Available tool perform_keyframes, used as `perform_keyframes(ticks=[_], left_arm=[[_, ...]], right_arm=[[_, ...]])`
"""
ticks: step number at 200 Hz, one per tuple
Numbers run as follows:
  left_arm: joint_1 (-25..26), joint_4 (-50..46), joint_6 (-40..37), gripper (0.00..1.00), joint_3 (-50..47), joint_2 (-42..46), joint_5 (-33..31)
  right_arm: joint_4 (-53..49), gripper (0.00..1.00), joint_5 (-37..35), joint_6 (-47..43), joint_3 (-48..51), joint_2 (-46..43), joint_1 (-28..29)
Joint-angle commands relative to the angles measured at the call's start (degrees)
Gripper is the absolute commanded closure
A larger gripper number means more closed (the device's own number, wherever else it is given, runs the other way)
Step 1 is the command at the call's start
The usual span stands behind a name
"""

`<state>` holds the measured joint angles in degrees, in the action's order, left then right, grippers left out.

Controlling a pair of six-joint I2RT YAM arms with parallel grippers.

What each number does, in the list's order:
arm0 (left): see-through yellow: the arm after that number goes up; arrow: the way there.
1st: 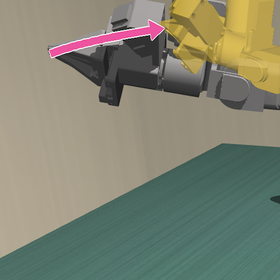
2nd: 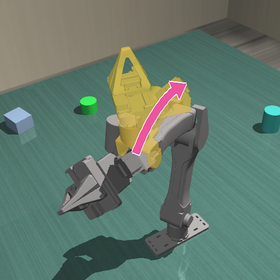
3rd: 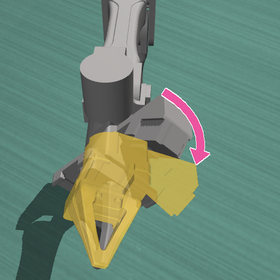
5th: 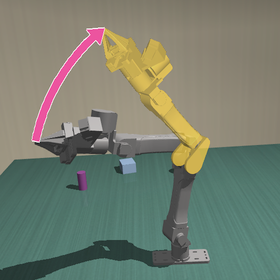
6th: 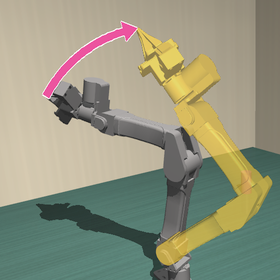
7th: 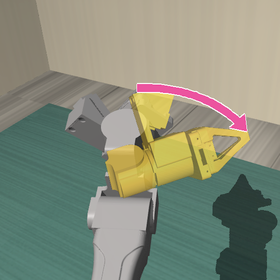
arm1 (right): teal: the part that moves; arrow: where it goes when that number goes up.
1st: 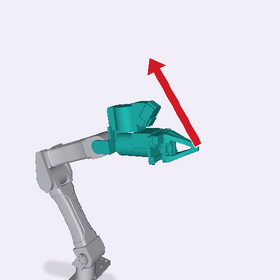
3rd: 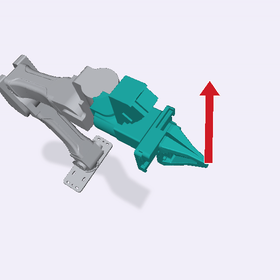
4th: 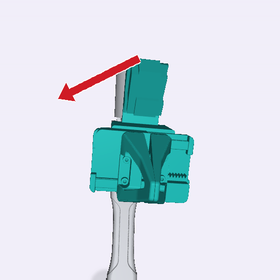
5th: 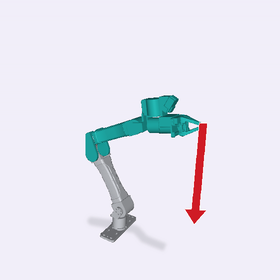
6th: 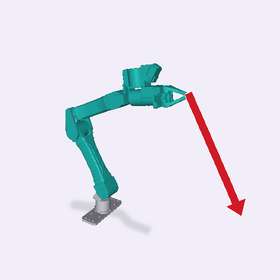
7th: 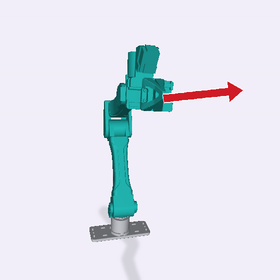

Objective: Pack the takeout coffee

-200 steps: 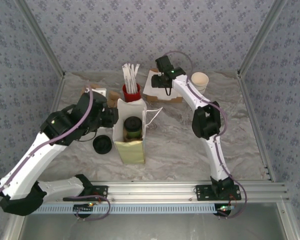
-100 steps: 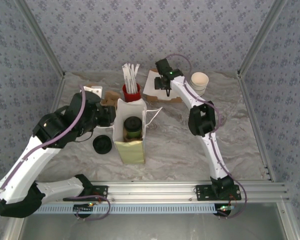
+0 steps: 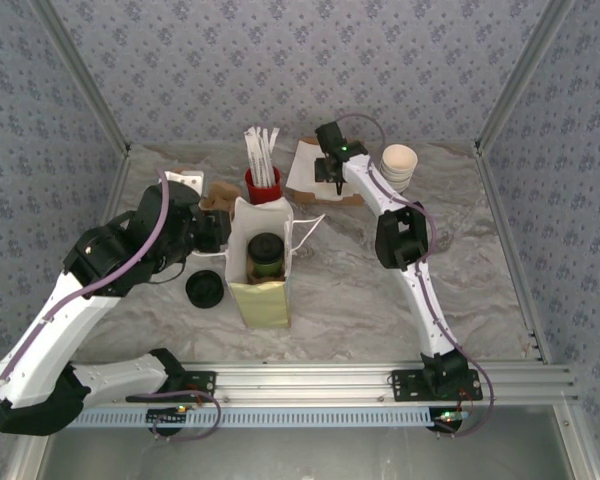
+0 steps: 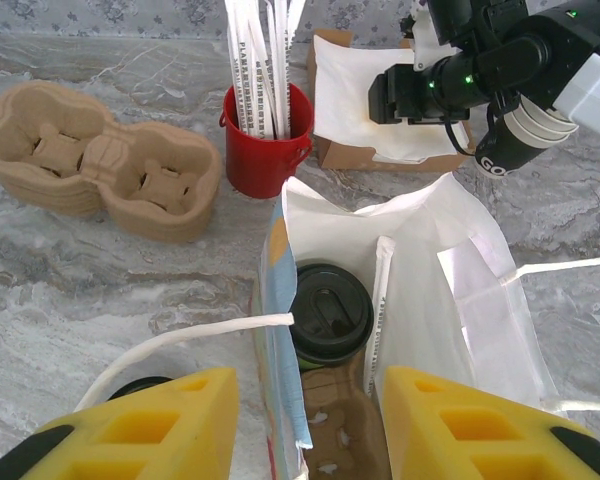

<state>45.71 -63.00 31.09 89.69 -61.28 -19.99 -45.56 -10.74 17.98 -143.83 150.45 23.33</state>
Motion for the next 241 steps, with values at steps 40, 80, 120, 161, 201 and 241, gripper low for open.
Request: perform_keyframes(ticks=[40, 80, 120, 161, 201, 241], left_arm=[[0.3, 0.0, 0.0, 0.58, 1.3, -0.1, 0.1], [0.5, -0.2, 0.1, 0.58, 0.8, 0.6, -0.3], [0.5, 0.0, 0.3, 0.58, 0.2, 0.7, -0.1], [0.5, 0.0, 0.4, 0.58, 0.0, 0.7, 0.3], [0.5, -0.1, 0.4, 0.58, -0.1, 0.5, 0.3], [0.5, 0.1, 0.4, 0.58, -0.1, 0.2, 0.5]], right_arm=[[0.6, 0.48, -0.5, -1.2, -2.0, 1.3, -0.2], [0.5, 0.48, -0.1, -1.1, -2.0, 1.9, -0.5], [0.4, 0.53, 0.4, -1.1, -2.0, 2.7, -0.6], [0.6, 0.64, 0.6, -1.0, -2.1, 2.7, -0.7], [0.7, 0.73, 0.6, -1.5, -2.7, 1.3, -0.4], [1.5, 0.82, 0.5, -2.4, -2.6, -1.6, -0.1]])
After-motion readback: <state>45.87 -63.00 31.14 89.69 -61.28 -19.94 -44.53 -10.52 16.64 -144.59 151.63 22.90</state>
